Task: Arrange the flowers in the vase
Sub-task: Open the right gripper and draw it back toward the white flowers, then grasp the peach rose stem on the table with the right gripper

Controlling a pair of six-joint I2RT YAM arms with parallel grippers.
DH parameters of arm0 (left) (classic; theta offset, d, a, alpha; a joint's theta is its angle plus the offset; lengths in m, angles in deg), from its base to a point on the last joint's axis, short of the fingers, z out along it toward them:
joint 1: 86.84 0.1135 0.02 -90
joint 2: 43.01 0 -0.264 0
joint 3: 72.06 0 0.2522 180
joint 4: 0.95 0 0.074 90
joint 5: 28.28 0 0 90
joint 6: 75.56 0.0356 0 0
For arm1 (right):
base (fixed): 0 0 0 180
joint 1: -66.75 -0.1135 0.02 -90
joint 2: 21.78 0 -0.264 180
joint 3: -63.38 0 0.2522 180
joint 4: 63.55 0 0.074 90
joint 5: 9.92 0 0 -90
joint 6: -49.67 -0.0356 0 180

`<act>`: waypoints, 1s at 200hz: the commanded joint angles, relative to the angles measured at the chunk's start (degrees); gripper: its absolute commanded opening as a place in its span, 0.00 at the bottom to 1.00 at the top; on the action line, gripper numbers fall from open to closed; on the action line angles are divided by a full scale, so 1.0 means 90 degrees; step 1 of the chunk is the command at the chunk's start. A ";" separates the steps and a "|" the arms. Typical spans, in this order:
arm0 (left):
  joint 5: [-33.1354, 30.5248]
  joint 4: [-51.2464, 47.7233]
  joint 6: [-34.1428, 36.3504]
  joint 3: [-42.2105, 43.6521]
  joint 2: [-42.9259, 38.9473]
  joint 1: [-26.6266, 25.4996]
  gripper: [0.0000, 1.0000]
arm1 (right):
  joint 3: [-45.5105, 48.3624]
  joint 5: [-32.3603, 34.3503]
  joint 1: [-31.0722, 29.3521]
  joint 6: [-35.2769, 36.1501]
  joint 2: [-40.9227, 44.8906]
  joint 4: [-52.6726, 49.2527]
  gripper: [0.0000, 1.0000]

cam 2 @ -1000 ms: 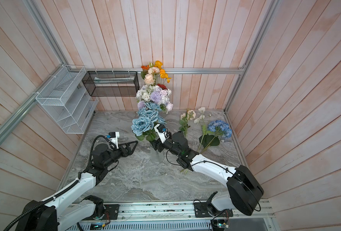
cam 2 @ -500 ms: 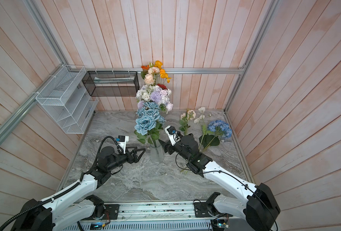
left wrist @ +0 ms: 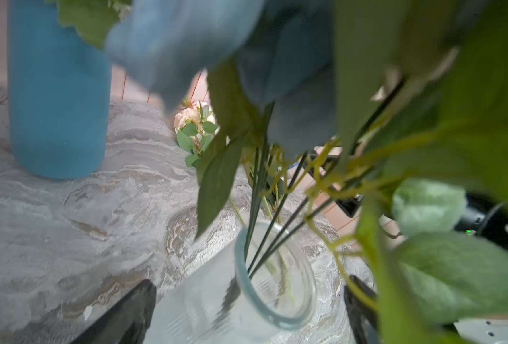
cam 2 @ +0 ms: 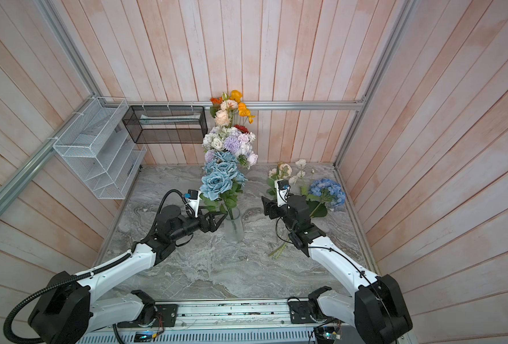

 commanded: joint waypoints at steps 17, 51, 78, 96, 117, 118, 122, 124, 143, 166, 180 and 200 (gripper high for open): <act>0.0080 0.0094 0.0195 -0.0669 0.0417 0.0003 1.00 | -0.1071 0.0120 0.0538 -0.0813 -0.1119 -0.0874 0.75; -0.0193 0.0038 0.0168 -0.0771 0.0507 0.0028 1.00 | -0.1817 0.0299 0.0825 -0.1145 -0.2089 -0.1724 0.72; -0.0381 0.0110 0.0045 -0.0624 0.0434 0.0032 1.00 | -0.2235 0.0066 0.0952 -0.1331 -0.2717 -0.2100 0.69; -0.0396 0.0117 0.0010 -0.0602 0.0424 0.0035 1.00 | -0.2472 -0.0061 0.0964 -0.1303 -0.3149 -0.2228 0.66; -0.0395 0.0190 -0.0032 -0.0554 0.0415 0.0035 1.00 | -0.2824 -0.0051 0.0964 -0.1262 -0.3661 -0.2584 0.64; -0.0398 0.0195 -0.0031 -0.0553 0.0415 0.0035 1.00 | -0.2835 -0.0055 0.0964 -0.1263 -0.3678 -0.2584 0.64; -0.0409 0.0203 -0.0035 -0.0544 0.0417 0.0035 1.00 | -0.2883 -0.0053 0.0964 -0.1272 -0.3763 -0.2619 0.63; -0.0410 0.0207 -0.0045 -0.0543 0.0415 0.0035 1.00 | -0.2904 -0.0043 0.0964 -0.1273 -0.3807 -0.2640 0.63; -0.0399 0.0255 -0.0044 -0.0519 0.0424 0.0035 1.00 | -0.3101 0.0042 0.0964 -0.1365 -0.4185 -0.2821 0.62; -0.0437 0.0311 -0.0036 -0.0461 0.0390 0.0035 1.00 | -0.3330 0.0067 0.0964 -0.1434 -0.4571 -0.3034 0.58; -0.0447 0.0341 -0.0026 -0.0426 0.0367 0.0035 1.00 | -0.3368 0.0059 0.0964 -0.1455 -0.4694 -0.3034 0.53; -0.0473 0.0350 -0.0021 -0.0389 0.0339 0.0035 1.00 | -0.3403 0.0082 0.0964 -0.1497 -0.4786 -0.2985 0.49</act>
